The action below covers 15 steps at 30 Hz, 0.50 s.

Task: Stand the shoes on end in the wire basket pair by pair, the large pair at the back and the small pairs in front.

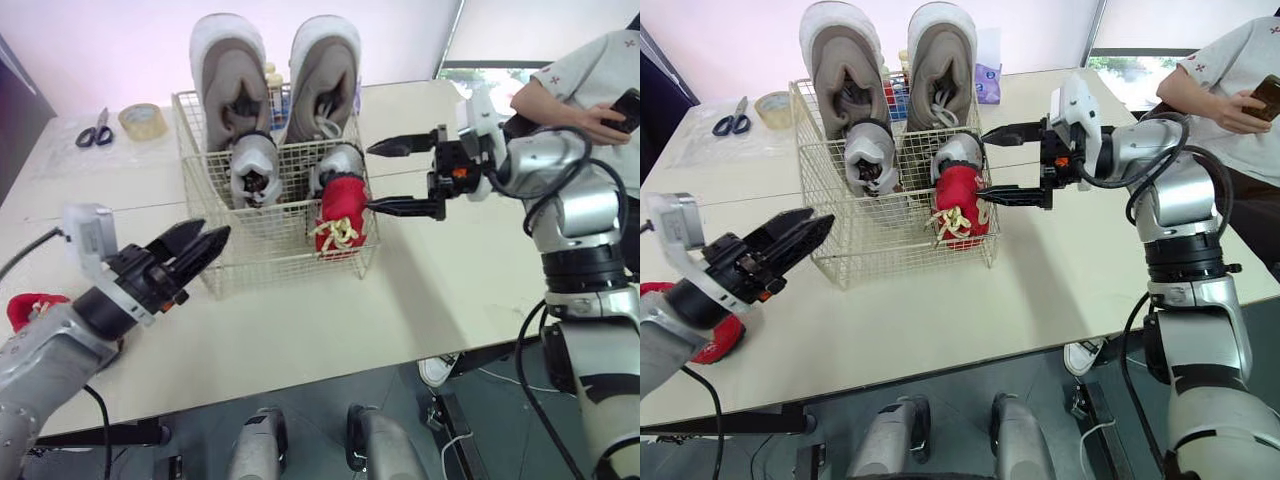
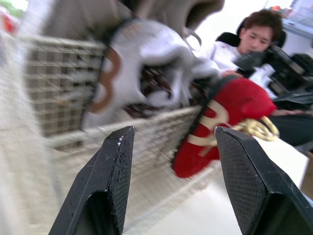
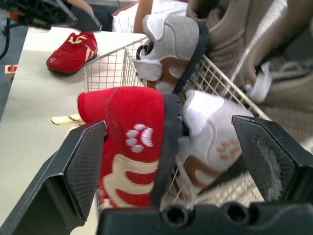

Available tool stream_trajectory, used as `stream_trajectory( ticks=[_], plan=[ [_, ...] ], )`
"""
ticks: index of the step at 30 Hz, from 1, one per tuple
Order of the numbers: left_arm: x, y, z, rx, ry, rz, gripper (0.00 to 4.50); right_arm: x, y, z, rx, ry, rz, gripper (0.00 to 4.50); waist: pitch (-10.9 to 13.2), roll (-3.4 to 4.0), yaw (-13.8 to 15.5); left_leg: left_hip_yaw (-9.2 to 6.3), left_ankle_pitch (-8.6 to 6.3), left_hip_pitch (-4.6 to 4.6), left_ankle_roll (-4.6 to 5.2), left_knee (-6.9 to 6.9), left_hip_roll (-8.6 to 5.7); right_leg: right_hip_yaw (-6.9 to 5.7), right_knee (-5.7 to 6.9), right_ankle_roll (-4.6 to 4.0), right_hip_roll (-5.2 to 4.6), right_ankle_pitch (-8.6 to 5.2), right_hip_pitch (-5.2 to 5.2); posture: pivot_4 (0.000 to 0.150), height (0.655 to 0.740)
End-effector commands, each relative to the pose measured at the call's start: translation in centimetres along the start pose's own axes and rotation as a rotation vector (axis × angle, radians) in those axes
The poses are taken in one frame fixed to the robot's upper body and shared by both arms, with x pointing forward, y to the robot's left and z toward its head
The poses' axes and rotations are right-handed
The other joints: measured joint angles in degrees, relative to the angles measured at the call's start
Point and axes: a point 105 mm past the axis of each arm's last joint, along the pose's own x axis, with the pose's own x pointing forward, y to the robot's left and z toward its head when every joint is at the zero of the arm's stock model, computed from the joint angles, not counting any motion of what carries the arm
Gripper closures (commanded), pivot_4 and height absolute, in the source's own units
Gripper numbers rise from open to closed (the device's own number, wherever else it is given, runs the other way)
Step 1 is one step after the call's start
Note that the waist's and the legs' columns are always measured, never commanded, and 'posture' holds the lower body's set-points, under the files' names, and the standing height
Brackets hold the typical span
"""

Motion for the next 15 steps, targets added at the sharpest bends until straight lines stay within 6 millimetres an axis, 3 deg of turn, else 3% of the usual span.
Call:
stream_trajectory(
  ticks=[1, 5, 9, 11, 15],
  plan=[
    [-1.1, 2.2, 4.1, 0.055, -0.124, 0.111, 1.58, -2.6, -0.5, 4.9, 0.023, -0.119, -0.061, 0.01, 0.0, 0.00, 0.0, -0.01, 0.00, 0.00, -0.01, 0.00, 0.01, 0.00, 0.00, 0.01, 0.00, 0.00, 0.00, 0.150, 0.7400],
    [-2.7, 6.4, 7.9, 0.121, -0.205, 0.347, 0.05, -4.1, -1.4, 7.5, 0.067, -0.254, -0.099, 0.00, 0.0, 0.00, -0.1, -0.05, -0.09, 0.05, -0.15, 0.02, 0.02, -0.01, 0.00, 0.05, 0.03, -0.03, 0.00, 0.150, 0.7400],
    [-6.0, 11.8, 10.5, 0.213, -0.214, 0.768, 0.05, -3.5, -0.5, 9.8, 0.094, -0.347, -0.017, 0.00, 0.0, -0.02, -0.4, 0.00, -0.09, 0.12, -0.15, 0.00, 0.02, 0.00, -0.06, 0.04, 0.01, -0.03, 0.00, 0.150, 0.7400],
    [-8.6, 13.9, 10.6, 0.219, -0.160, 0.967, 0.05, -2.4, 1.4, 10.6, 0.116, -0.354, 0.118, 0.00, 0.0, -0.02, -0.5, 0.05, -0.09, 0.11, -0.15, -0.04, 0.03, 0.05, -0.01, 0.02, 0.01, 0.00, -0.08, 0.150, 0.7400],
    [-13.2, 15.2, 9.4, 0.214, 0.022, 1.231, 0.05, -0.1, 5.2, 9.8, 0.105, -0.259, 0.331, 0.00, 0.0, -0.06, -0.4, 0.06, -0.09, 0.06, -0.13, -0.21, 0.07, 0.06, 0.11, -0.08, 0.02, 0.07, -0.27, 0.150, 0.7400]
  ],
)
